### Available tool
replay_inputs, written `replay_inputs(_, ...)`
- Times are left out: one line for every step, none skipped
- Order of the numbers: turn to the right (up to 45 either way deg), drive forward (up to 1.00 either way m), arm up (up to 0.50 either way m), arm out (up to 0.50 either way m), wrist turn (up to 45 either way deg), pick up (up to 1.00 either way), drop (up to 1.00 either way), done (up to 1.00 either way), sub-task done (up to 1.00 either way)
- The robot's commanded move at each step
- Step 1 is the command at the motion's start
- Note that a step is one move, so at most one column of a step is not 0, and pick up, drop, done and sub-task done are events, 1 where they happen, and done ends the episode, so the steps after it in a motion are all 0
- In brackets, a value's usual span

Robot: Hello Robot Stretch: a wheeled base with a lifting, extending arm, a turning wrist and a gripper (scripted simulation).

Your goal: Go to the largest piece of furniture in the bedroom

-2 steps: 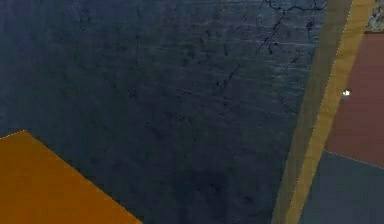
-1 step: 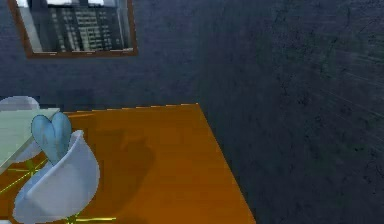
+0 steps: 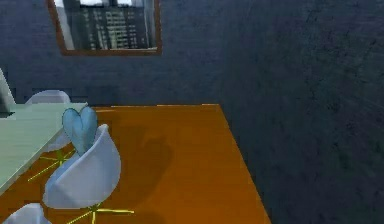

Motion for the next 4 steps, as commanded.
replay_inputs(0.0, 1.00, 0.00, 0.00, 0.0, 0.00, 0.00, 0.00, 0.00)
replay_inputs(-6.0, 0.00, 0.00, 0.00, 0.0, 0.00, 0.00, 0.00, 0.00)
replay_inputs(0.0, 0.60, 0.00, 0.00, 0.0, 0.00, 0.00, 0.00, 0.00)
replay_inputs(-42.0, 0.00, 0.00, 0.00, 0.0, 0.00, 0.00, 0.00, 0.00)
